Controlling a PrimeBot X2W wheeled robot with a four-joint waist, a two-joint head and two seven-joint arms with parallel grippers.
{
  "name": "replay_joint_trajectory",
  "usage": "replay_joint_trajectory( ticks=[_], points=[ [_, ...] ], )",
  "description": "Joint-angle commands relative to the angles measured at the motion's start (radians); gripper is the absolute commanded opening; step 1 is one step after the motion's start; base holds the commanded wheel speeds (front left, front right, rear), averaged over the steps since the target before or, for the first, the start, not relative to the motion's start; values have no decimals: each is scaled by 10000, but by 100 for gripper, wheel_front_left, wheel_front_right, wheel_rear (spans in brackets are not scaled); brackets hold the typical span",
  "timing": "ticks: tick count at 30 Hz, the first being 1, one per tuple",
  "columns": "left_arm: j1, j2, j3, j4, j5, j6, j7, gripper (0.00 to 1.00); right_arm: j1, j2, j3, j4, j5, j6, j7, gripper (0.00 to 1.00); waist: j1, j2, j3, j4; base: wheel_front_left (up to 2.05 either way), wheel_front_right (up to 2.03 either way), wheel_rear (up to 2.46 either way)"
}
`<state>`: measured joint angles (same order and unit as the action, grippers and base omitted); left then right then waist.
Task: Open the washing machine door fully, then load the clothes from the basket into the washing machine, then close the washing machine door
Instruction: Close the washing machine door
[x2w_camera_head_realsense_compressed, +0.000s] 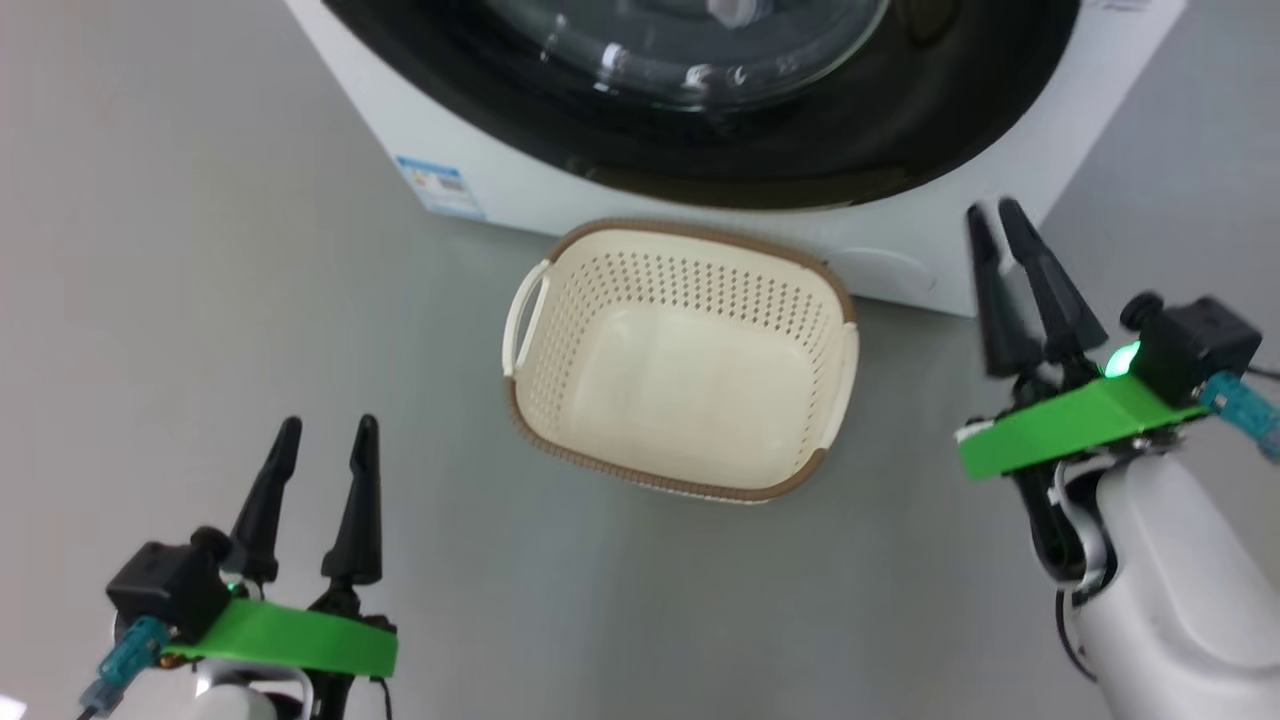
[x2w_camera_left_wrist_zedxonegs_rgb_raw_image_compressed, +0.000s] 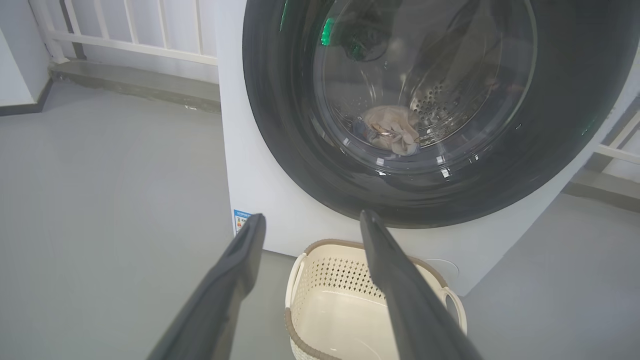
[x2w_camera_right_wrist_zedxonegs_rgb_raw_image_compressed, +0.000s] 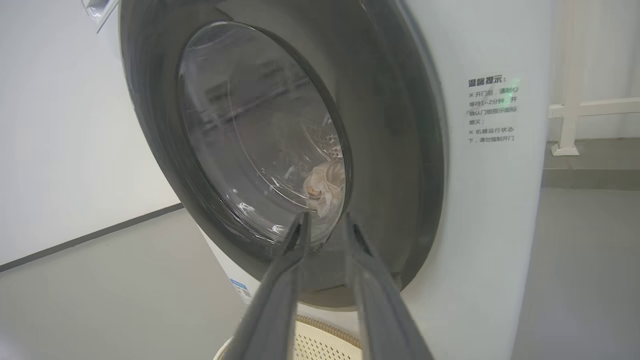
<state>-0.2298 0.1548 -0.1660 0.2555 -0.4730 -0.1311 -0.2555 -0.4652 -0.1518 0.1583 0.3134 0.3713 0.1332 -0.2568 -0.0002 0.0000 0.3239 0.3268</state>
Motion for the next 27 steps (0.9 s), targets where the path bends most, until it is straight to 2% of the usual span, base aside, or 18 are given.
replay_joint_trajectory(
  ticks=[1,12,27],
  points=[
    [65,338,390,-138,108,4,-63,100,180,133,217,-267,60,-25,-49,100,2,0,-595,-512,0,0,0],
    [881,799,676,-31,213,4,-63,100,1820,428,86,-307,128,-25,-49,100,2,0,-1783,-1450,0,0,0],
    [1678,1065,947,65,311,4,-63,100,3242,242,-106,-420,158,-25,-49,100,2,0,-2577,-2698,0,0,0]
  ],
)
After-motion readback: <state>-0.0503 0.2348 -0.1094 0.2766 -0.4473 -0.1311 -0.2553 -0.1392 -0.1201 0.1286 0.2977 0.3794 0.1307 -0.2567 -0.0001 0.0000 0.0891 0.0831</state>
